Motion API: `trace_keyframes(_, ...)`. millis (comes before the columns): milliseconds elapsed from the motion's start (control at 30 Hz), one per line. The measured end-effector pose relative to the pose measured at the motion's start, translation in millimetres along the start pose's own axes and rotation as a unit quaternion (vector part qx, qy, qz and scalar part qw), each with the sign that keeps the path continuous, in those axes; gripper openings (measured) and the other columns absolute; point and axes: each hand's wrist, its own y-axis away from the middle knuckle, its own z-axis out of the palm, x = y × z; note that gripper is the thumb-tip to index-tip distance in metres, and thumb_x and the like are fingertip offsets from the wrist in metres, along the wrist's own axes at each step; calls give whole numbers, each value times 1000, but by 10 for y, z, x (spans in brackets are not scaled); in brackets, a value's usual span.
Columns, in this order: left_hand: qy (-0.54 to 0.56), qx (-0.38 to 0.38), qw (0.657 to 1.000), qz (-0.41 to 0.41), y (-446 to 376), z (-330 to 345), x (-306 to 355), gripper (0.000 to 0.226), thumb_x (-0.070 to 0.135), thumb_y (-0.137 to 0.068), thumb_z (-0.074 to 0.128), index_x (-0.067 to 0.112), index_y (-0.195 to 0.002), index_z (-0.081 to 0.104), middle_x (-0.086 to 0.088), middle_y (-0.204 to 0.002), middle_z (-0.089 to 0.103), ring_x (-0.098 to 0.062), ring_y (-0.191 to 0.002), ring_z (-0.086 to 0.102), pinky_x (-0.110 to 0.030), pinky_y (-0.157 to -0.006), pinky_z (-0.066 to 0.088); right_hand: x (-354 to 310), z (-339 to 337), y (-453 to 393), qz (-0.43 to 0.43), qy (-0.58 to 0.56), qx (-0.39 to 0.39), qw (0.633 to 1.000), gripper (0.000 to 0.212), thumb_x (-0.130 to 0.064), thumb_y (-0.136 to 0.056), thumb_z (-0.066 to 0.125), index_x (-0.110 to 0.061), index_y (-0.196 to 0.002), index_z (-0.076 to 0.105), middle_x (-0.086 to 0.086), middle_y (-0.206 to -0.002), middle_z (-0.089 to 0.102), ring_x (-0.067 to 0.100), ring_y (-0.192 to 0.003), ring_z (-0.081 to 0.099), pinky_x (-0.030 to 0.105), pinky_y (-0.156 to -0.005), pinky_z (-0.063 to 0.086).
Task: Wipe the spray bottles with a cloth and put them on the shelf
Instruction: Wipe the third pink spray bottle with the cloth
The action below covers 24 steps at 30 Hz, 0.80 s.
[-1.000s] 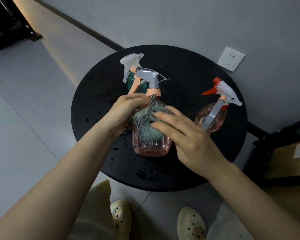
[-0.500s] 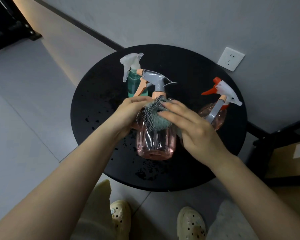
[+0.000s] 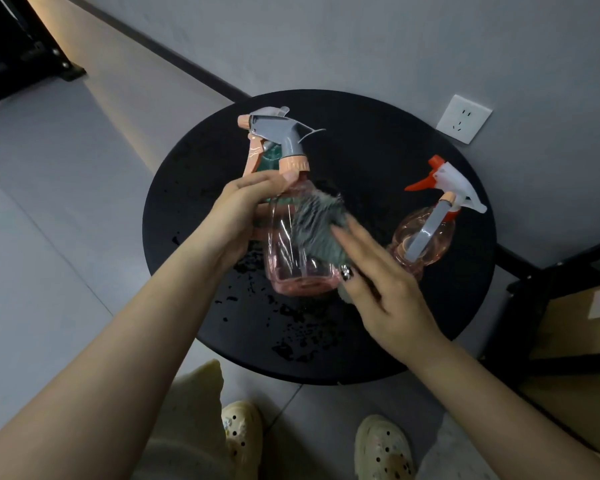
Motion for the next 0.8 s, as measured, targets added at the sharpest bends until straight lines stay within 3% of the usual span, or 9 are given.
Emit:
trace_keyframes(67, 0, -23, 1000, 4, 23, 22, -11, 31, 36, -79, 62, 11, -97, 65, 5, -75, 67, -11, -66, 63, -27, -59, 52, -52, 12, -104, 79, -105, 15, 991, 50, -31, -93, 40, -26, -143, 30, -8, -150, 31, 0, -138, 27, 14, -110, 23)
trace_keyframes(167, 14, -46, 999, 18, 47, 65, -14, 29, 35, -78, 59, 13, -96, 67, 2, -82, 70, -16, -75, 65, -32, -67, 55, -44, -33, -245, 219, -280, 11, 935, 55, -49, -89, 44, -25, -139, 44, -6, -138, 52, 8, -130, 44, 34, -112, 32)
trace_keyframes(267, 20, -44, 998, 51, 56, 96, 19, 26, 33, -79, 58, 15, -95, 67, 2, -84, 69, -16, -77, 64, -37, -73, 55, -72, -37, -280, 347, -418, -23, 839, 54, -60, -86, 47, -27, -127, 56, 0, -125, 63, 18, -118, 57, 50, -106, 37)
trace_keyframes(400, 12, -29, 995, 91, 58, 102, 30, 18, 27, -79, 58, 18, -91, 68, 5, -78, 68, -10, -68, 64, -29, -63, 54, -161, 23, -250, 453, -576, -22, 680, 65, -60, -79, 48, -14, -123, 59, 12, -119, 65, 28, -112, 61, 44, -98, 45)
trace_keyframes(467, -12, -22, 994, 109, 60, 90, 17, 18, 28, -77, 63, 20, -93, 69, 5, -82, 68, -9, -71, 64, -26, -62, 53, -189, 37, -244, 488, -610, -6, 624, 69, -59, -77, 52, -5, -119, 61, 18, -116, 65, 31, -109, 62, 42, -96, 46)
trace_keyframes(600, -46, -24, 990, 133, 68, 12, -24, 28, 36, -69, 69, 25, -95, 70, 4, -89, 70, -13, -81, 67, -28, -71, 54, -157, 77, -252, 536, -586, -5, 608, 67, -59, -79, 54, -4, -116, 62, 18, -112, 67, 29, -104, 65, 39, -90, 51)
trace_keyframes(700, -70, -12, 987, 143, 78, -79, -46, 29, 37, -69, 69, 25, -96, 70, 3, -93, 71, -17, -89, 68, -33, -81, 54, -145, 133, -285, 542, -578, 9, 610, 52, -49, -81, 58, -8, -112, 66, 14, -109, 69, 26, -100, 66, 38, -89, 51)
trace_keyframes(800, -76, 5, 987, 143, 92, -188, -42, 34, 38, -68, 68, 24, -99, 68, 7, -94, 71, -13, -89, 67, -28, -78, 53, -132, 209, -300, 550, -568, 39, 611, 48, -36, -73, 67, -7, -110, 67, 13, -110, 69, 25, -98, 66, 38, -84, 53)
